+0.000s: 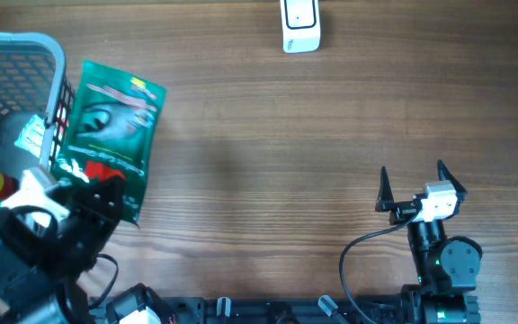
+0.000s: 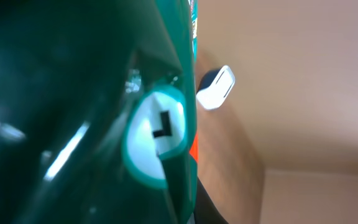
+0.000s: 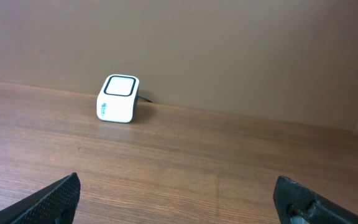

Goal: Scan the item barcode
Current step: 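Lift the green glove package out and lower it onto the table center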

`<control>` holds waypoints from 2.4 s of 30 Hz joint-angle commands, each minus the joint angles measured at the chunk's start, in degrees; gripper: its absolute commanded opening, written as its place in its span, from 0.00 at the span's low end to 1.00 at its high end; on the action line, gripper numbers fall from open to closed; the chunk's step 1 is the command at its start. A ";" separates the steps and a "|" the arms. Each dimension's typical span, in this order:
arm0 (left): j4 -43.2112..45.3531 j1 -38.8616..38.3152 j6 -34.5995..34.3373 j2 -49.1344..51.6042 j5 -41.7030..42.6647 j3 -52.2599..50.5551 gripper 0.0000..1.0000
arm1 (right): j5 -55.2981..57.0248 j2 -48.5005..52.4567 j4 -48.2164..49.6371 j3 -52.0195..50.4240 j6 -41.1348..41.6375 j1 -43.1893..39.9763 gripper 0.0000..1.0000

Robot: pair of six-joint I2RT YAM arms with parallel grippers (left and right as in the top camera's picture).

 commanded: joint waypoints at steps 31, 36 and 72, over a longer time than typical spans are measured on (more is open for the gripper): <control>50.84 -66.05 -9.22 40.30 -17.81 -23.32 0.06 | 0.72 -0.61 0.15 -0.04 -0.57 0.44 1.00; 49.31 -67.10 -9.18 42.32 -23.65 -23.30 0.30 | 0.72 -0.61 0.15 -0.04 -0.57 0.46 1.00; 29.33 -60.83 1.64 46.07 -21.90 -2.80 0.94 | 0.72 -0.61 0.15 -0.07 -0.55 0.46 1.00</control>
